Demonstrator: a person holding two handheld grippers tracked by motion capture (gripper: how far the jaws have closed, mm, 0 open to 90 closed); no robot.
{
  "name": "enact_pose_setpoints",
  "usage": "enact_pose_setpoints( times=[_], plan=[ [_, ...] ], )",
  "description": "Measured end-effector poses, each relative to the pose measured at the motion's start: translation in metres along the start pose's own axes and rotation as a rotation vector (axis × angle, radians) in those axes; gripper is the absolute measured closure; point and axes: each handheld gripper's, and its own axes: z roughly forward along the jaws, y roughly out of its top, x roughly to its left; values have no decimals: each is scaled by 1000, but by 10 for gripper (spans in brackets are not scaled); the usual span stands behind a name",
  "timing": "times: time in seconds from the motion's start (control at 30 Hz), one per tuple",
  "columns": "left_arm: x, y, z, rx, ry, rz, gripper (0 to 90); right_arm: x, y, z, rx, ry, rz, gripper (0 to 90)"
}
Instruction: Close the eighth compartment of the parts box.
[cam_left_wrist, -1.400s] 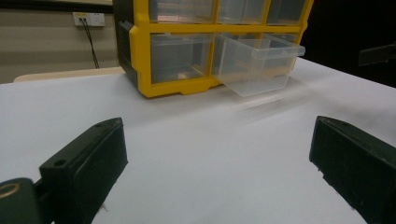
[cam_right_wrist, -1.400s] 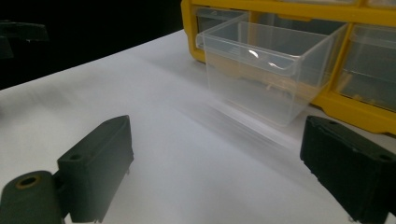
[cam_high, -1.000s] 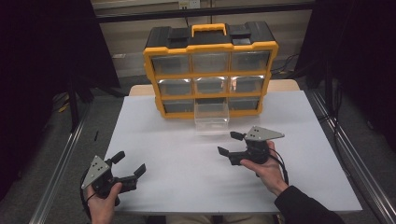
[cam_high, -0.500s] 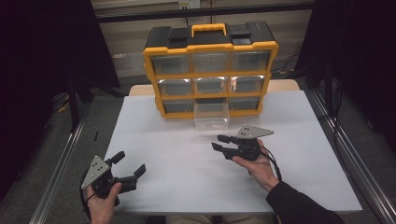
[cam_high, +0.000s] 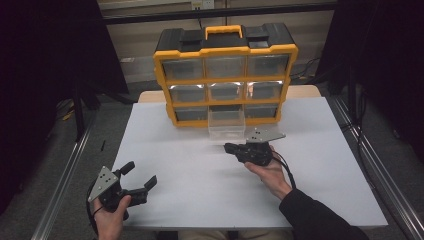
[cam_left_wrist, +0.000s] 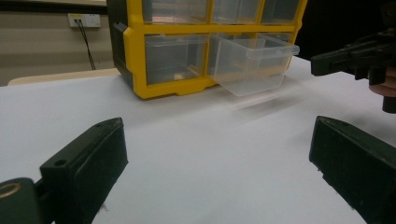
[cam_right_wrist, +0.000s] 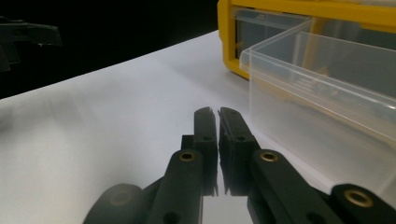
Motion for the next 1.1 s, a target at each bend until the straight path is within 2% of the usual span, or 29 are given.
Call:
enact_pose_setpoints(
  times=[0.07, 0.47, 0.63, 1.1],
  plan=[
    [0, 0, 0, -2, -2, 2, 40, 1, -1, 3, 11, 5, -6, 900],
    [-1, 0, 0, -4, -3, -2, 40, -10, -4, 9, 23, -31, -5, 900],
    [0, 0, 1, -5, -3, 0, 40, -16, -1, 16, 27, -34, -19, 900],
    [0, 0, 3, -6, -3, -9, 40, -30, 2, 31, 54, -68, -2, 900]
  ],
)
